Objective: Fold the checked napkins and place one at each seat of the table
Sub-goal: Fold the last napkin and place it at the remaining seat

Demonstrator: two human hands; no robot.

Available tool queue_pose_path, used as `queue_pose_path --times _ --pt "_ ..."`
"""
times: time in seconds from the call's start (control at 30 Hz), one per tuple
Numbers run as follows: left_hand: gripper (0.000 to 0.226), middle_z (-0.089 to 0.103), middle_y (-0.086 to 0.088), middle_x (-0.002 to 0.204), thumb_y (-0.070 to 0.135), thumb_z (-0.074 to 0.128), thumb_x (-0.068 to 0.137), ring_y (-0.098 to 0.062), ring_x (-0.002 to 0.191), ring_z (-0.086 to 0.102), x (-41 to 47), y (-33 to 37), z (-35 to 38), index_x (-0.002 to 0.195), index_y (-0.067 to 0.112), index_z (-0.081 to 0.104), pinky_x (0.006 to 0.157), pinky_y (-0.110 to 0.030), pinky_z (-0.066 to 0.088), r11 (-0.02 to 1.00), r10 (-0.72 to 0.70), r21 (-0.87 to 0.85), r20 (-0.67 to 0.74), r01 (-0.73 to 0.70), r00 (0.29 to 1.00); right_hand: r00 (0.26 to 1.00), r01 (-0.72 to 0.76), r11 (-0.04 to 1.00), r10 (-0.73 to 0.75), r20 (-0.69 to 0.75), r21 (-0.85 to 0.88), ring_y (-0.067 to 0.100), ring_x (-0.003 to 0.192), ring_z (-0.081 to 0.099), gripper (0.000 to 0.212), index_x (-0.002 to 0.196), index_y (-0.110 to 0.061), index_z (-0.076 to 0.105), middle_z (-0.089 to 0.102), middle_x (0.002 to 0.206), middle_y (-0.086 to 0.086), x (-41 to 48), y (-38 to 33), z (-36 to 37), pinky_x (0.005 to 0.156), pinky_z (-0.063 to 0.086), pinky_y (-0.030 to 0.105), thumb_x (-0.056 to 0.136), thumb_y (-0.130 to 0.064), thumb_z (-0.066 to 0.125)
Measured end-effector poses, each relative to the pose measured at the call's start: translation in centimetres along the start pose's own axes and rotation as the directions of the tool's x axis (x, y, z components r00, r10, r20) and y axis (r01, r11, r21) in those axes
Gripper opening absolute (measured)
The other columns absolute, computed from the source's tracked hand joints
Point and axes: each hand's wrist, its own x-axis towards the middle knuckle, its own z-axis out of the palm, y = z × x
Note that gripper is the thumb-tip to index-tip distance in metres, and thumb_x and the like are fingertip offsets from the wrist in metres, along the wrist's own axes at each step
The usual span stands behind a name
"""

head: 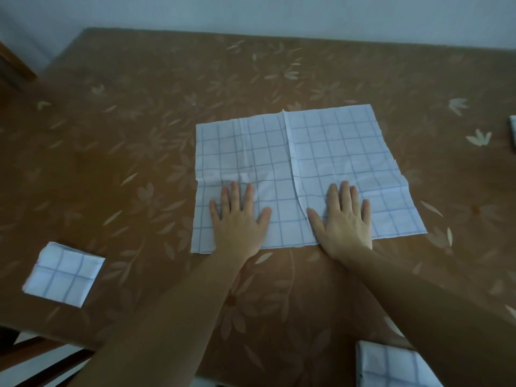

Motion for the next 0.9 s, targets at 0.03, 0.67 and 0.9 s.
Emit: queue_pose_path --times 0.03,0.67,0.9 --pt "0.070 -0.009 -0.005 0.164 0.063 0.017 0.096 -0.026 0.150 -0.009 -0.5 0.0 0.1 0.155 0.030 -0.002 0.119 -0.053 -0.007 1.000 0.002 -0.003 0.005 -0.002 1.000 1.000 0.009 1.000 -0.009 0.005 0.007 0.027 0.152 -0.006 0.076 0.156 -0.017 0.007 -0.001 0.165 0.011 -0.6 -0.1 0.0 0.122 -0.003 0.049 0.097 -0.062 0.022" --pt "0.068 -0.006 0.000 0.164 0.062 0.019 0.094 -0.021 0.150 -0.013 -10.2 2.5 0.3 0.155 0.034 0.005 0.118 -0.047 -0.013 0.988 0.009 -0.151 0.093 0.005 0.996 0.996 0.040 0.928 -0.009 -0.086 0.369 0.018 0.096 0.063 0.021 0.089 -0.017 0.070 0.069 0.090 -0.002 -8.6 -4.3 -1.5 0.111 0.030 0.045 0.092 -0.019 0.049" --pt "0.067 0.002 0.004 0.164 0.038 0.046 0.098 -0.019 0.151 -0.001 -9.4 1.7 -7.4 0.154 0.033 0.010 0.120 -0.048 0.008 0.951 0.114 -0.300 0.098 -0.080 0.989 0.995 0.083 0.805 -0.102 -0.001 0.588 0.012 0.096 0.064 0.017 0.096 -0.020 0.069 0.071 0.095 -0.006 -9.6 -2.8 -9.3 0.076 0.043 0.024 0.097 -0.025 0.053"
